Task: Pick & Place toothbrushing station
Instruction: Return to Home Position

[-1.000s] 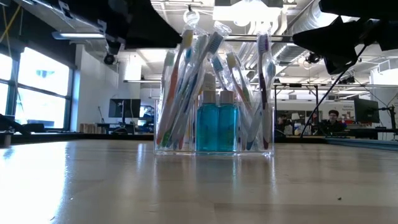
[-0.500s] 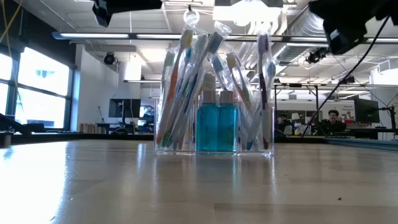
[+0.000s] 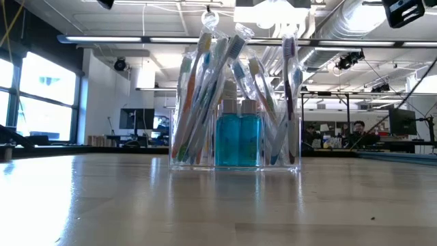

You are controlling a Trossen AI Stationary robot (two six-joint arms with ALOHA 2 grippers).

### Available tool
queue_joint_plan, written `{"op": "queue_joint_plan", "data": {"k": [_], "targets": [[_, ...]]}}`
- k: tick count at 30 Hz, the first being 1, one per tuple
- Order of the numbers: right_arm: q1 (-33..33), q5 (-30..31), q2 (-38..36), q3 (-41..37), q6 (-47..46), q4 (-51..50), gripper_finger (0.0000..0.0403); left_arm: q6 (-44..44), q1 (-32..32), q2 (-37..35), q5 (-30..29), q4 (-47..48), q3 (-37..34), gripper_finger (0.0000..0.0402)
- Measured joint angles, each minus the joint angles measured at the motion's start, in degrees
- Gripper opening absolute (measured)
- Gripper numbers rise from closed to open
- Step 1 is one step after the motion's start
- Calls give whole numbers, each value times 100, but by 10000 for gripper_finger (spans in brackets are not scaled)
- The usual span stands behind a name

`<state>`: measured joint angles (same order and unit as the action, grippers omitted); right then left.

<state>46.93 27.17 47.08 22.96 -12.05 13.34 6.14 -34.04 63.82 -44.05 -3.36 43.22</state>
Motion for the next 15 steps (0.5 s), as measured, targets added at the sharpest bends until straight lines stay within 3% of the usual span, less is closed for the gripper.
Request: {"op": "queue_joint_plan", "data": {"k": [3,8,15], "targets": [[-265,-738,-743,0,114,-644,18,-153,138,-412,187,316,0,2],[-773,-1364,-1639,0,319,-1522,3,-80,694,-1195,715,1189,2,1],[-1486,-2029,-2100,0,868,-1808,3,121,1723,-2152,1525,2211,2,0]]}}
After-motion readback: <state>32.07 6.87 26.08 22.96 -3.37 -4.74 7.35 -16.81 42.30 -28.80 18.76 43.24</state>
